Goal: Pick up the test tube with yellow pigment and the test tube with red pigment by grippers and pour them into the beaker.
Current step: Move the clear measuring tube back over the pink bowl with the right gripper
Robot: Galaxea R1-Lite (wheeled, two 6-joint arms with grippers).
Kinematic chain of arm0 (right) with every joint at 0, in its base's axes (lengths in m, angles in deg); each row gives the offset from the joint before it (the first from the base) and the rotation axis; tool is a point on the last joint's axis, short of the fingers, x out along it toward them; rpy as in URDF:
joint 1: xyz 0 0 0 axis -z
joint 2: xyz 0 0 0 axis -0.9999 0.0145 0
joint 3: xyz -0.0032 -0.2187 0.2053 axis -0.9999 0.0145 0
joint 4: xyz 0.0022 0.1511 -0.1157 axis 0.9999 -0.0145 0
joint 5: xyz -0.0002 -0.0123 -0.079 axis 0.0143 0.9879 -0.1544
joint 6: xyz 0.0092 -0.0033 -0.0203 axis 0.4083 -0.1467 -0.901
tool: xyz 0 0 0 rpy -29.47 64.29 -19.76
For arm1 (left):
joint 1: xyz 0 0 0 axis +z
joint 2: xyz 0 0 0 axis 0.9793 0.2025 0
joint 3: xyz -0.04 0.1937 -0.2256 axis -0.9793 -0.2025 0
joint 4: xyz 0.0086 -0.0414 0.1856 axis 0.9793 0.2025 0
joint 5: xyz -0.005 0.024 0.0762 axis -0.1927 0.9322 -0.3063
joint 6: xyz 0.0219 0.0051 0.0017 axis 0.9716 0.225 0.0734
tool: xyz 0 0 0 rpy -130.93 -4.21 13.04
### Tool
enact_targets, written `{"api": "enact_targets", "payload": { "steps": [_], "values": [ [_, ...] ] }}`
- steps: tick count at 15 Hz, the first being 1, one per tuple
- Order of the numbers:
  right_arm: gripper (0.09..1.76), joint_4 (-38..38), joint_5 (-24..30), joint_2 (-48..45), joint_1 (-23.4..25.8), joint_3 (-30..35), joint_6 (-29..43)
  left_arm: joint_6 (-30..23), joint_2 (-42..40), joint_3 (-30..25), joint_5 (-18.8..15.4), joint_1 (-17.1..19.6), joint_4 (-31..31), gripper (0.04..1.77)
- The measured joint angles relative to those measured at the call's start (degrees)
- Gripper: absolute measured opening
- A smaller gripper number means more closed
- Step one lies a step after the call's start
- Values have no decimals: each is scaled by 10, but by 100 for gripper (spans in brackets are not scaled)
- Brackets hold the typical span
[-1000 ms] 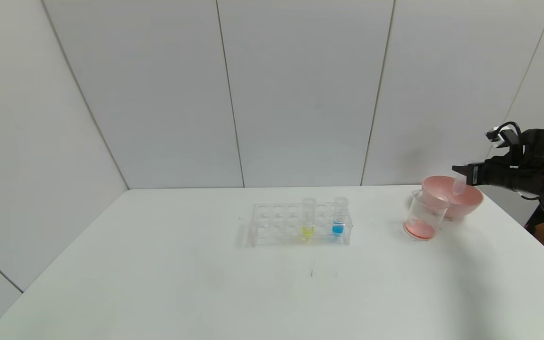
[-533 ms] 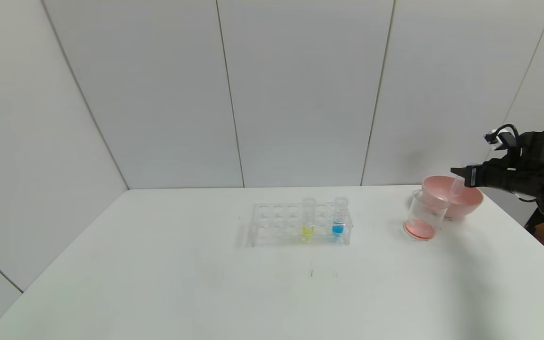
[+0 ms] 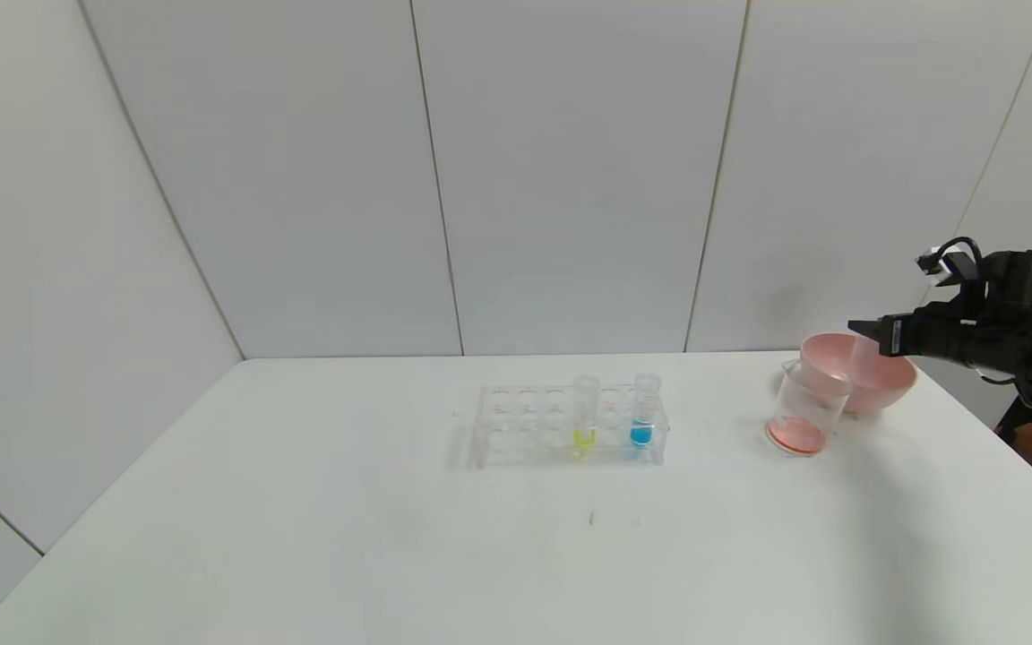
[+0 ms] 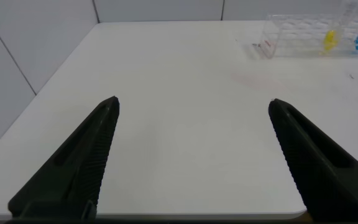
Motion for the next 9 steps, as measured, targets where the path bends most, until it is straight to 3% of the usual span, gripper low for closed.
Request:
{"api": "enact_targets", "payload": {
  "steps": [4,9],
  "values": [
    [123,5,0,1,0,0,0,0,0,0,0,0,0,172],
    [145,4,-1,1,0,0,0,0,0,0,0,0,0,172]
  ]
}}
